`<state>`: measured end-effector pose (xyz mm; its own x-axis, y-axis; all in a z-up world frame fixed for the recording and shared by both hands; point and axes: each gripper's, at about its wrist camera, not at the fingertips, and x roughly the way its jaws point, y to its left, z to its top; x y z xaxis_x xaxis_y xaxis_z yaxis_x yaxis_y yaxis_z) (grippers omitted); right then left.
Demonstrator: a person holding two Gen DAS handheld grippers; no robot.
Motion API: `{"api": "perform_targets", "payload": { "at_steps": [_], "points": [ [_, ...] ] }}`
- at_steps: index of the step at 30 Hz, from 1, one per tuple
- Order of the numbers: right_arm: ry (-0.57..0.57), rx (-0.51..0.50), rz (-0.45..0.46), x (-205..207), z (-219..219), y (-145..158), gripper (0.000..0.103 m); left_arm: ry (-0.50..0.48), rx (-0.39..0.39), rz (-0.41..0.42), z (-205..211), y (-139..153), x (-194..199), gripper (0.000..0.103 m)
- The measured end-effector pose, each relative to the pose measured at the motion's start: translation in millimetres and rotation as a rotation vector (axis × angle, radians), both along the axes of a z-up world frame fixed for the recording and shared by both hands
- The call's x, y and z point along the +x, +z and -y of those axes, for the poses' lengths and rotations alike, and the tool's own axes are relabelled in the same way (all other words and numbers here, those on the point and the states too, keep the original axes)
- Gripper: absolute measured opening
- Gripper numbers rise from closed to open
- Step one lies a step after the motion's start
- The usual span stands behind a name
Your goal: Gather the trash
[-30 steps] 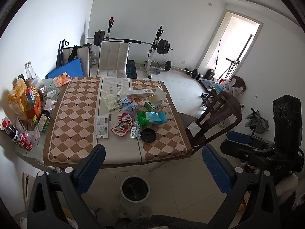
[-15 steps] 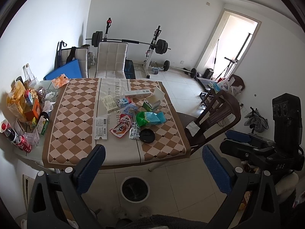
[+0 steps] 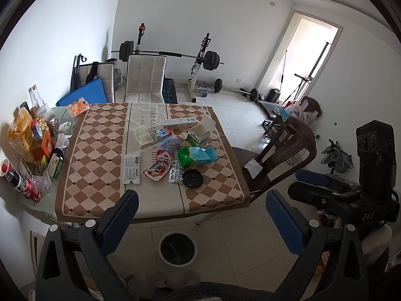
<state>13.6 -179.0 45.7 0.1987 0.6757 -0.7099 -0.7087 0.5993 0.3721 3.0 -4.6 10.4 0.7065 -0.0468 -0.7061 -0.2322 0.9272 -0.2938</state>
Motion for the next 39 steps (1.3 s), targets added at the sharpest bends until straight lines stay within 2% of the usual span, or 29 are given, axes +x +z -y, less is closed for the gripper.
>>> {"api": "perform_targets", "payload": {
  "at_steps": [39],
  "points": [
    [0.004, -0.001, -0.014, 4, -10, -2, 0.103, 0.005, 0.008, -0.012, 2, -2, 1, 0.103]
  ]
}}
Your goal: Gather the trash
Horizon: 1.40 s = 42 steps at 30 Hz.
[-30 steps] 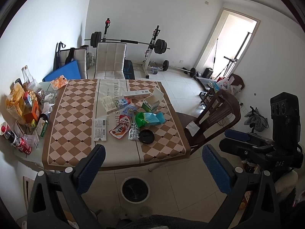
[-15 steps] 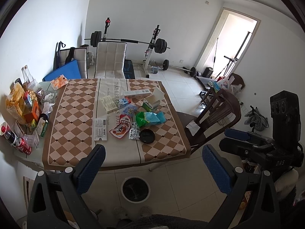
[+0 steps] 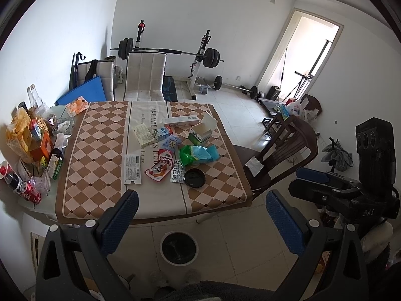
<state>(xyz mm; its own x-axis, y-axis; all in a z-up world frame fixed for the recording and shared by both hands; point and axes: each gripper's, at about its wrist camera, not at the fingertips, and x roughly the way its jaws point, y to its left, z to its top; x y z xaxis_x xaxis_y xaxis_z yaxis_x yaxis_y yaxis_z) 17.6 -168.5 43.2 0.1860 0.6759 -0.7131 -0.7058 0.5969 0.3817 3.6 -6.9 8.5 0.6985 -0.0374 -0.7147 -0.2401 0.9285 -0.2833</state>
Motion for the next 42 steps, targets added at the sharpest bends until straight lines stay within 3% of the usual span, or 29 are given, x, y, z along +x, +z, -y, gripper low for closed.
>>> {"api": "perform_targets", "payload": {
  "at_steps": [2, 5, 7, 12, 17, 22, 26, 29, 33, 37, 39, 41, 42],
  "points": [
    [-0.025, -0.012, 0.007, 2, -2, -3, 0.103, 0.030, 0.043, -0.024, -2, -5, 5, 0.103],
    [-0.086, -0.059, 0.024, 10, -6, -13, 0.103, 0.147, 0.220, -0.096, -10, -22, 21, 0.103],
    [-0.137, -0.105, 0.024, 19, -11, -25, 0.103, 0.198, 0.296, -0.144, -18, -38, 33, 0.103],
    [-0.252, -0.188, -0.048, 64, -17, -75, 0.103, 0.280, 0.383, -0.242, -54, -99, 58, 0.103],
    [-0.353, -0.332, -0.112, 125, -38, -162, 0.103, 0.363, 0.439, -0.413, -91, -170, 95, 0.103],
    [-0.378, -0.463, -0.192, 196, -73, -276, 0.103, 0.468, 0.341, -0.613, -124, -240, 116, 0.103],
    [-0.328, -0.544, -0.219, 240, -108, -366, 0.103, 0.596, 0.275, -0.756, -142, -293, 132, 0.103],
    [-0.264, -0.576, -0.256, 260, -134, -416, 0.103, 0.652, 0.259, -0.825, -145, -321, 144, 0.103],
    [-0.154, -0.683, -0.205, 268, -170, -459, 0.103, 0.691, 0.240, -0.887, -153, -349, 164, 0.103],
    [-0.154, -0.679, -0.204, 281, -172, -467, 0.102, 0.682, 0.143, -0.874, -169, -367, 189, 0.103],
    [-0.144, -0.681, -0.191, 289, -167, -464, 0.090, 0.646, 0.104, -0.858, -174, -377, 209, 0.103],
    [-0.132, -0.679, -0.196, 299, -158, -462, 0.067, 0.602, 0.085, -0.847, -179, -387, 230, 0.103],
    [-0.124, -0.691, -0.200, 303, -154, -463, 0.065, 0.574, 0.083, -0.850, -181, -393, 241, 0.103]
  ]
}}
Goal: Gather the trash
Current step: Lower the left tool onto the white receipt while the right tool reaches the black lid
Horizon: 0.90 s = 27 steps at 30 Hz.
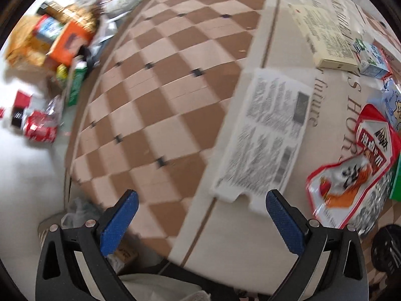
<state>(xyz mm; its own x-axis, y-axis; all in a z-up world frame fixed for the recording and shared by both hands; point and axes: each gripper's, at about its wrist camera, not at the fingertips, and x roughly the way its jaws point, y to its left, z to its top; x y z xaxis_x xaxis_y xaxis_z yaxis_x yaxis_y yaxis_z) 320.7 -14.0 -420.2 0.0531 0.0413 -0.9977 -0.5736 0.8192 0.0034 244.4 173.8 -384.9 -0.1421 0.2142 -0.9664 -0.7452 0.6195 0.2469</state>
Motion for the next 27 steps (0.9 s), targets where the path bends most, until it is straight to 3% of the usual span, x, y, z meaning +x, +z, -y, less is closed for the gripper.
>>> {"api": "perform_targets", "payload": {
  "at_steps": [6, 8, 9, 11, 14, 16, 19, 23, 27],
  "points": [
    [-0.011, -0.025, -0.026, 28, 21, -11, 0.069, -0.177, -0.089, -0.029, 7, -30, 54, 0.103],
    [-0.026, -0.044, -0.046, 40, 30, -20, 0.081, -0.194, -0.097, -0.010, 9, -29, 62, 0.103],
    [-0.047, -0.042, -0.068, 46, 36, -22, 0.083, -0.193, -0.116, 0.001, 9, -29, 66, 0.102],
    [-0.087, -0.001, -0.121, 57, 48, -25, 0.083, -0.175, -0.152, 0.043, 8, -27, 72, 0.093],
    [-0.120, 0.106, -0.209, 69, 58, -24, 0.090, -0.189, -0.112, 0.068, 7, -20, 78, 0.077],
    [-0.104, 0.123, -0.204, 71, 57, -21, 0.090, -0.202, -0.088, 0.059, 5, -14, 83, 0.057],
    [-0.067, 0.137, -0.218, 64, 48, -33, 0.090, -0.208, -0.093, 0.072, 10, -3, 83, 0.043],
    [0.031, 0.124, -0.214, 41, 37, -31, 0.091, -0.146, -0.102, 0.061, 18, 3, 67, 0.040],
    [0.133, 0.029, -0.179, 27, 23, -43, 0.092, -0.033, -0.125, 0.097, 20, 8, 36, 0.040]
  ]
}}
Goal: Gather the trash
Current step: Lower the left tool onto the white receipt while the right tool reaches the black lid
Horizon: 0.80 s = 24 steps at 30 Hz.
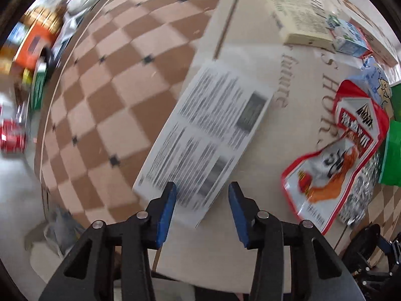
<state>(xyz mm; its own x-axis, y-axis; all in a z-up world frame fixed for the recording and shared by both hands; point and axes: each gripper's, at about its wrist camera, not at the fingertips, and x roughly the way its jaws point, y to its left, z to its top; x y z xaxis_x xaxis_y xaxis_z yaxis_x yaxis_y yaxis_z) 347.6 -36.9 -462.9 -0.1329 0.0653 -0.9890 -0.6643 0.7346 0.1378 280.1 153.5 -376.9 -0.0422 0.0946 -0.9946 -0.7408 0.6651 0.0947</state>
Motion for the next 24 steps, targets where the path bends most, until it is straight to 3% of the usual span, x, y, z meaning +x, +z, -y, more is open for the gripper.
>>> {"api": "perform_targets", "payload": {
  "at_steps": [6, 12, 14, 15, 16, 17, 20, 24],
  "points": [
    [0.072, -0.075, 0.073, -14, -20, -11, 0.099, 0.061, -0.083, 0.051, -28, 3, -11, 0.046],
    [0.060, -0.092, 0.062, -21, -22, -17, 0.097, -0.090, -0.015, 0.094, -46, 31, 17, 0.047],
    [0.063, -0.102, 0.051, -16, -24, -20, 0.097, -0.198, -0.014, 0.052, -53, 22, 44, 0.056],
    [0.062, -0.106, 0.046, -6, -24, -15, 0.097, -0.263, -0.006, 0.012, -57, 15, 58, 0.072],
    [0.061, -0.104, 0.046, -6, -24, -16, 0.097, -0.331, 0.029, -0.044, -56, 11, 71, 0.082],
    [0.057, -0.107, 0.038, -1, -25, -18, 0.097, -0.380, 0.058, -0.064, -59, 12, 82, 0.085],
    [0.046, -0.109, 0.023, -19, -37, -9, 0.097, -0.454, 0.024, -0.094, -72, 14, 105, 0.089],
    [0.017, -0.109, 0.004, -7, -34, -15, 0.097, -0.438, -0.009, -0.066, -97, 16, 111, 0.093]
  ]
}}
